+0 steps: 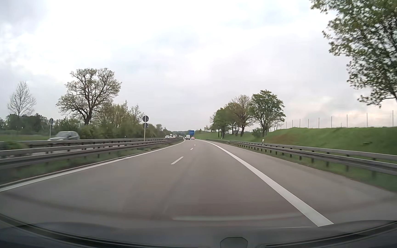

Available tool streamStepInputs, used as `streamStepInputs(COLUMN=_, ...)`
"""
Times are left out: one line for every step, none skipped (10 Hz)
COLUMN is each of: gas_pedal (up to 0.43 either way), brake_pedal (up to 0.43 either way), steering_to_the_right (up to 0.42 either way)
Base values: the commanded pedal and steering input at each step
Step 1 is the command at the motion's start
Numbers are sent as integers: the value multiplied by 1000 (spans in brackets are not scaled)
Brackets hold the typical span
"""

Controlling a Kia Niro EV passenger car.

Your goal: Follow the waypoints while adhering to traffic rules and regulations

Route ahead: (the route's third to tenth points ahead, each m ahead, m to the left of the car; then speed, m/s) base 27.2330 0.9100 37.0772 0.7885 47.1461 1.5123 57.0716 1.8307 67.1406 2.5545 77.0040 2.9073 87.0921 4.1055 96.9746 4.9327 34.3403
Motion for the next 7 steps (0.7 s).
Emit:
streamStepInputs(gas_pedal=228, brake_pedal=0, steering_to_the_right=-9)
streamStepInputs(gas_pedal=240, brake_pedal=0, steering_to_the_right=-9)
streamStepInputs(gas_pedal=240, brake_pedal=0, steering_to_the_right=-9)
streamStepInputs(gas_pedal=240, brake_pedal=0, steering_to_the_right=-9)
streamStepInputs(gas_pedal=240, brake_pedal=0, steering_to_the_right=-9)
streamStepInputs(gas_pedal=240, brake_pedal=0, steering_to_the_right=-8)
streamStepInputs(gas_pedal=240, brake_pedal=0, steering_to_the_right=-8)
